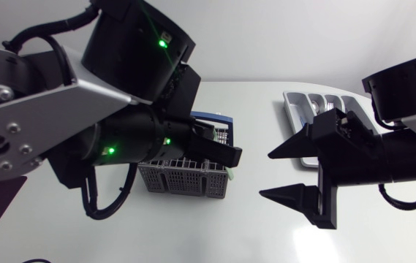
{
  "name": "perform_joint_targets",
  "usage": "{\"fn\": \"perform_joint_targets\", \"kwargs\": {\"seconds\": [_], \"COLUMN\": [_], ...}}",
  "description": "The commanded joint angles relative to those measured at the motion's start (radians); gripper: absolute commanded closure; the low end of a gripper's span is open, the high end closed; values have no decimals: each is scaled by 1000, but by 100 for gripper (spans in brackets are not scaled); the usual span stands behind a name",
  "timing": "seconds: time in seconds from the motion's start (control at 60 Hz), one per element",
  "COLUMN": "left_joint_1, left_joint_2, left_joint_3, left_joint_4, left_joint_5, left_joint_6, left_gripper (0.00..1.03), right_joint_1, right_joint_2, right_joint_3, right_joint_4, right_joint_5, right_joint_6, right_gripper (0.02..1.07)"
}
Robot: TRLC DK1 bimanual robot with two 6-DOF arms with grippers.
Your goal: Unload the cutlery basket into the drawer organizer.
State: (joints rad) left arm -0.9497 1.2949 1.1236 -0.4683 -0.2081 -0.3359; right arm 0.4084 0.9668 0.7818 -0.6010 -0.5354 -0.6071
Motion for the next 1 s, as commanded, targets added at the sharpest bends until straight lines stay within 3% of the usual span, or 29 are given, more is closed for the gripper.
{"fn": "perform_joint_targets", "kwargs": {"seconds": [0.0,0.283,0.5,0.617,0.9,0.983], "left_joint_1": [6,9,11,11,2,2], "left_joint_2": [18,32,23,20,7,1], "left_joint_3": [7,5,-2,-5,-24,-28], "left_joint_4": [-10,-10,-10,-10,-10,-9], "left_joint_5": [26,41,58,59,59,59], "left_joint_6": [-49,-160,-222,-245,-282,-292], "left_gripper": [99,99,99,99,99,99], "right_joint_1": [29,156,199,211,205,205], "right_joint_2": [43,170,236,257,274,274], "right_joint_3": [37,102,123,143,152,151], "right_joint_4": [24,95,145,147,182,184], "right_joint_5": [-8,66,115,130,138,135], "right_joint_6": [67,135,150,152,159,158], "right_gripper": [10,14,27,41,97,101]}}
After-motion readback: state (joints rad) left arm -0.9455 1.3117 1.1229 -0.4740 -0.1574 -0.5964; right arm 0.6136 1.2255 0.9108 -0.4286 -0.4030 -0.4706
